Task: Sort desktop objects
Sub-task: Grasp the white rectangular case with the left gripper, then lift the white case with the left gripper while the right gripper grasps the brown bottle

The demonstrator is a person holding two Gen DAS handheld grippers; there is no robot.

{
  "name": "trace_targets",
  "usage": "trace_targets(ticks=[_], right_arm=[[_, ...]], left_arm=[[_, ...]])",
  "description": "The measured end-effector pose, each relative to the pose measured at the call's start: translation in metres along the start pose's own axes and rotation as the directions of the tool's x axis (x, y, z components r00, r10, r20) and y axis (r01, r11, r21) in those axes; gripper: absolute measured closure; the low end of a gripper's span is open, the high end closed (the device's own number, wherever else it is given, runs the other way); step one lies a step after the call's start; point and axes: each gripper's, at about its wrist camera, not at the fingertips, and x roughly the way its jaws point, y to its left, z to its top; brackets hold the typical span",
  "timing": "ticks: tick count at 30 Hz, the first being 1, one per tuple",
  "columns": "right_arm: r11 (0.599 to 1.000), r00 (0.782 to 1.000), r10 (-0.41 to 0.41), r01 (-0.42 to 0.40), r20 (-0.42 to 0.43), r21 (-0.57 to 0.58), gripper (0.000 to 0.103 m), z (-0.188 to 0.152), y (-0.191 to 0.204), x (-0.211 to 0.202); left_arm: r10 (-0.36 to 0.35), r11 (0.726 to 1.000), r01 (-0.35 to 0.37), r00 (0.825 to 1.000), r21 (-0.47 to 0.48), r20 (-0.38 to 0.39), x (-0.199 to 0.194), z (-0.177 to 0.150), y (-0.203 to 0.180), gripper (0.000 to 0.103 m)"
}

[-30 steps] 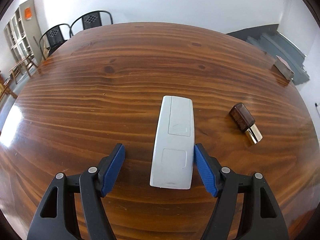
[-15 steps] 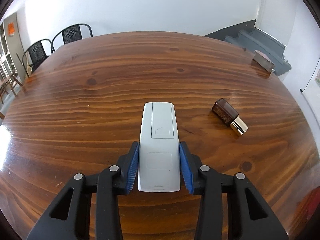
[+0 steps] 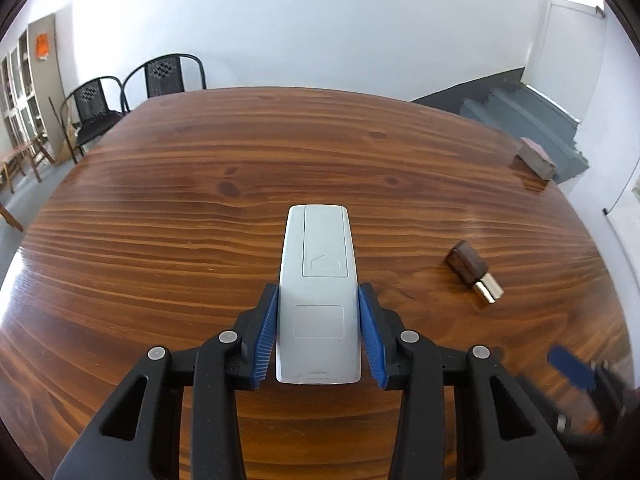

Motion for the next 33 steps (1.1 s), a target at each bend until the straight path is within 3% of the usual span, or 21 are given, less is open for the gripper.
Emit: trace_targets(ticks=[7, 14, 18, 20, 22, 23, 33], right_arm=[[1.000, 0.999, -0.008, 0.008, -0.034, -0.021, 0.044, 0.040, 0.006, 0.043], [0.998, 0.999, -0.017, 0.014, -0.041, -0.067, 0.045, 0.054, 0.017, 0.066], [0.997, 0.998, -0.026, 0.022, -0.054, -0.073, 0.054, 0.056, 0.018, 0.075], [0.997, 0.998, -0.024, 0.020, -0.053, -0.069, 0.060, 0.058, 0.018, 0.076], [0.995, 0.997, -0.059, 0.055, -0.053, -0.078, 0.077, 0.058, 0.018, 0.076], [0.994, 0.996, -0.075, 0.071, -0.054, -0.084, 0.080, 0.057, 0.019, 0.074], [0.998, 0.999, -0.040, 0.040, -0.004, 0.048, 0.081, 0.031, -0.004, 0.021]], left_arm=[[0.009, 1.000, -0.009, 1.000, 0.001, -0.010, 0.003, -0.002, 0.004, 0.061], [0.014, 1.000, -0.015, 1.000, -0.025, -0.025, 0.010, -0.001, 0.010, 0.061], [0.017, 1.000, -0.018, 0.999, -0.023, -0.035, 0.014, -0.002, 0.008, 0.061], [0.017, 1.000, -0.018, 0.999, -0.018, -0.035, 0.015, -0.002, 0.007, 0.061], [0.018, 1.000, -0.018, 0.999, -0.011, -0.035, 0.015, -0.003, 0.005, 0.061], [0.018, 1.000, -0.019, 0.999, -0.008, -0.034, 0.015, -0.003, 0.004, 0.061], [-0.001, 1.000, 0.001, 1.000, 0.030, -0.002, 0.000, -0.006, -0.014, 0.061]])
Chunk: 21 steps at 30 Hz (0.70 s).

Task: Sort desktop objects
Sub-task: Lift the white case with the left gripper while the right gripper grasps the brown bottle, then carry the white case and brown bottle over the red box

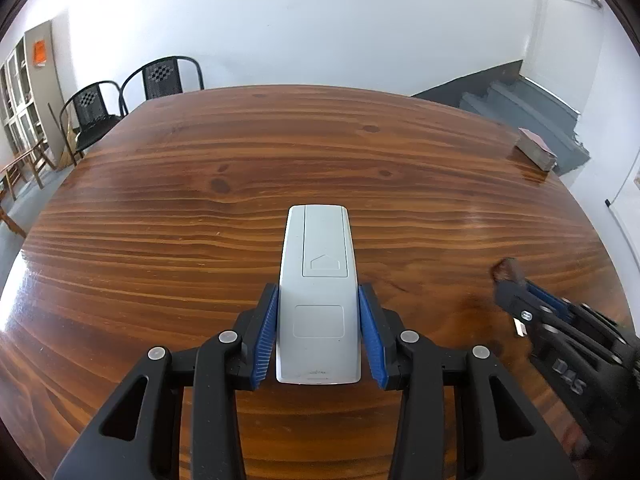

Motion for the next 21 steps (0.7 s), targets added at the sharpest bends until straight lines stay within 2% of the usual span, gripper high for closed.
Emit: trace_targets(ticks=[13, 21], right_arm=[[0.991, 0.985, -0.102, 0.088, 0.141, 0.101, 0.081, -0.057, -0.030, -0.111], [0.978, 0.966, -0.168, 0.138, 0.198, 0.158, 0.081, -0.099, -0.048, -0.166]], left_arm=[[-0.091, 0.990, 0.082, 0.993, 0.116, 0.074, -0.046, -0.011, -0.048, 0.061], [-0.174, 0.961, 0.148, 0.980, 0.232, 0.098, -0.077, -0.029, -0.090, 0.061]])
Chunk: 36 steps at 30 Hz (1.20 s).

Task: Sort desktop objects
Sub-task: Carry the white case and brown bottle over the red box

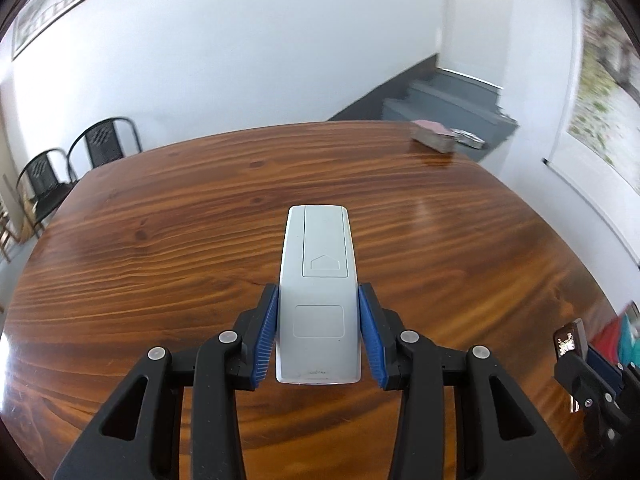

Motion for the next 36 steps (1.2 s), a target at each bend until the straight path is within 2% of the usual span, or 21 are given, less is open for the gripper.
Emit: trace_targets(ticks=[7, 14, 25, 31, 36], right_arm=[[0.999, 0.998, -0.031, 0.029, 0.061, 0.032, 0.081, -0.017, -0.019, -0.038], [0.997, 0.995, -0.027, 0.019, 0.097, 0.078, 0.081, -0.029, -0.040, -0.064], [0.983, 0.981, -0.113, 0.087, 0.158, 0.161, 0.081, -0.052, -0.083, -0.110], [0.956, 0.957, -0.213, 0.162, 0.197, 0.244, 0.081, -0.069, -0.122, -0.154], [0.924, 0.928, -0.301, 0.227, 0.219, 0.307, 0.081, -0.077, -0.157, -0.182]], left_arm=[[-0.051, 0.996, 0.050, 0.999, 0.077, 0.012, -0.016, -0.010, -0.039, 0.061], [-0.081, 0.989, 0.076, 0.996, 0.124, 0.032, -0.034, -0.020, -0.064, 0.061], [-0.160, 0.969, 0.151, 0.987, 0.197, 0.030, -0.056, -0.037, -0.111, 0.061], [-0.245, 0.944, 0.238, 0.969, 0.228, 0.004, -0.071, -0.046, -0.144, 0.061], [-0.325, 0.910, 0.316, 0.946, 0.269, -0.010, -0.087, -0.051, -0.182, 0.061]])
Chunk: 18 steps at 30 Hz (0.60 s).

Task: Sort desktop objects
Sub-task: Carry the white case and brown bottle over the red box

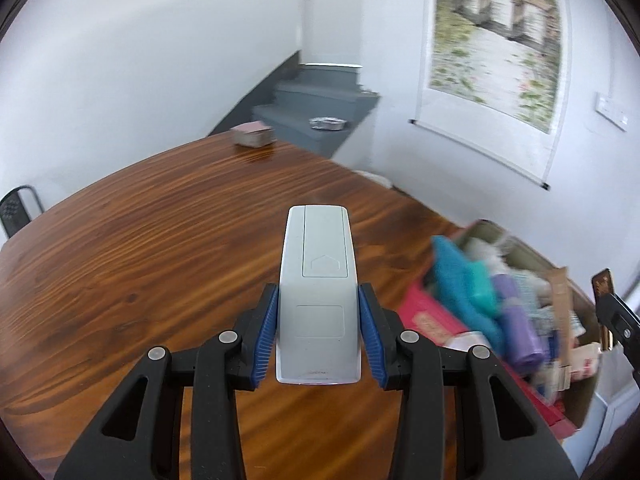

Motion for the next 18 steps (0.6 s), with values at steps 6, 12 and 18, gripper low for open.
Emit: trace_targets(ticks=[6, 12, 18], right_arm=[[0.997, 0.999, -0.053, 0.053, 0.000, 0.061, 0.081, -0.001, -0.037, -0.008], [0.995, 0.998, -0.055, 0.056, -0.015, 0.086, 0.081, -0.004, -0.053, -0.003], [0.994, 0.999, -0.038, 0.040, -0.025, 0.097, 0.081, -0.008, -0.060, -0.001]], left_arm=[[-0.138, 0.990, 0.139, 0.990, 0.033, -0.019, -0.001, 0.005, -0.046, 0.061], [-0.243, 0.966, 0.247, 0.969, 0.079, -0.053, 0.009, 0.006, -0.088, 0.061], [-0.277, 0.954, 0.286, 0.955, 0.086, -0.104, 0.026, 0.003, -0.103, 0.061]])
